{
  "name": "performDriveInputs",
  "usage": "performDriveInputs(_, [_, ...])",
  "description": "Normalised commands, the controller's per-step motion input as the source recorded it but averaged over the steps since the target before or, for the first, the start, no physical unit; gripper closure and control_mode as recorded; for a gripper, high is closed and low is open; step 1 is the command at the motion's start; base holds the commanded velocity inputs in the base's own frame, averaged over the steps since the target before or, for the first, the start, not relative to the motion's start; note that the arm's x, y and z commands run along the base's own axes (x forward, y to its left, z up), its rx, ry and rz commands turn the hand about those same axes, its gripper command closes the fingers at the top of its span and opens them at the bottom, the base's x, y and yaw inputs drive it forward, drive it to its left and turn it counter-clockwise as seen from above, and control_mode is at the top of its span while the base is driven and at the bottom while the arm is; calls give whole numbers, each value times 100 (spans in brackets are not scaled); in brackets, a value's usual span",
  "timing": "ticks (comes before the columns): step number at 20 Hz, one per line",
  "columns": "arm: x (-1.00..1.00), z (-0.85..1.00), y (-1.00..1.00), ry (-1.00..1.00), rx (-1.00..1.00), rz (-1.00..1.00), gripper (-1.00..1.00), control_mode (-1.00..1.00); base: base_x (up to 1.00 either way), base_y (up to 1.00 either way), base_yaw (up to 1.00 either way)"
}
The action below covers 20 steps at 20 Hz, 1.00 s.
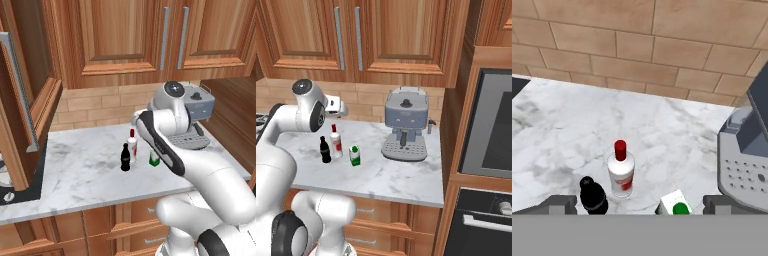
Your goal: Sort all alcoholic drinks to one cabinet, and non-alcoholic drinks to the other.
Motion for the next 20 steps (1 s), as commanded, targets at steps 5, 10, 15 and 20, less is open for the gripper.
performDriveInputs(5, [22, -8, 15, 0, -1, 0, -100, -100, 0, 0, 0])
performDriveInputs(10, [21, -10, 15, 0, -2, 0, -100, -100, 0, 0, 0])
performDriveInputs(15, [23, -12, 14, 0, -2, 0, -100, -100, 0, 0, 0])
performDriveInputs(20, [19, -16, 9, 0, -3, 0, -100, -100, 0, 0, 0])
